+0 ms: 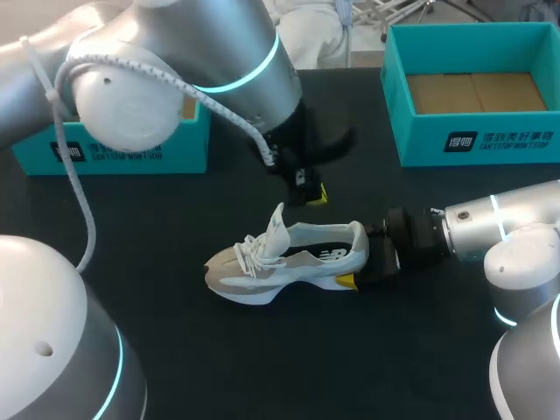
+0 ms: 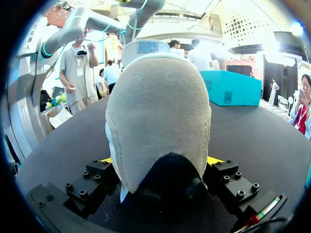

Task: Take the shoe out of the shoebox, open the shoe tongue, remove and reinsert the insole, then place the shoe into the shoebox

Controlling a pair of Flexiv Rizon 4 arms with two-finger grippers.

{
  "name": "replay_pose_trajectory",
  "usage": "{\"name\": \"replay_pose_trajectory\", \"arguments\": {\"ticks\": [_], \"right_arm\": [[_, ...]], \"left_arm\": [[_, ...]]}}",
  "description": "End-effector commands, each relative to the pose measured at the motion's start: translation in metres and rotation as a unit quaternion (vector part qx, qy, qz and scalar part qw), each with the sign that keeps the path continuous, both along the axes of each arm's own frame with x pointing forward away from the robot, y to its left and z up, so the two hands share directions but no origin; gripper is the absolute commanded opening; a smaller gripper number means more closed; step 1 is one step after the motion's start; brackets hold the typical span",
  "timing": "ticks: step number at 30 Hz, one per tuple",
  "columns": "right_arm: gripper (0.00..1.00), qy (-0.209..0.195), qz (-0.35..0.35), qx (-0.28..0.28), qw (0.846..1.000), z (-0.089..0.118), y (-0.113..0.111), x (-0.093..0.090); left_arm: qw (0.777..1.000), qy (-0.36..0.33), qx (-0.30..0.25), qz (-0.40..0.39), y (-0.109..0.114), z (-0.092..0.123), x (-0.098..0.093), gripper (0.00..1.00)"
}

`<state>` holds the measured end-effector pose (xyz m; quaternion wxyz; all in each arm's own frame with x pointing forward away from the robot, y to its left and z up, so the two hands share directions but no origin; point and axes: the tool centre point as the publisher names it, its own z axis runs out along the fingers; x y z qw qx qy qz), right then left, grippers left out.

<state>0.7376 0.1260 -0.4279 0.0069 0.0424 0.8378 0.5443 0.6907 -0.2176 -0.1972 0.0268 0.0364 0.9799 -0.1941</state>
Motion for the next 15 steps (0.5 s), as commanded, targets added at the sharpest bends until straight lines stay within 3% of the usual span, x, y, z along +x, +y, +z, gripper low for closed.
{"name": "replay_pose_trajectory", "arguments": {"ticks": [1,9,15], "right_arm": [[0.00,0.000,0.000,-0.002,1.000,-0.012,0.005,0.002],[0.00,0.000,0.000,-0.002,1.000,-0.012,0.005,0.002],[0.00,0.000,0.000,-0.002,1.000,-0.012,0.005,0.002]], "left_arm": [[0.996,0.004,-0.031,-0.084,0.007,-0.003,0.004,0.00],[0.996,0.004,-0.031,-0.084,0.007,-0.003,0.004,0.00],[0.993,0.020,-0.013,-0.115,0.004,-0.025,0.008,0.00]]}}
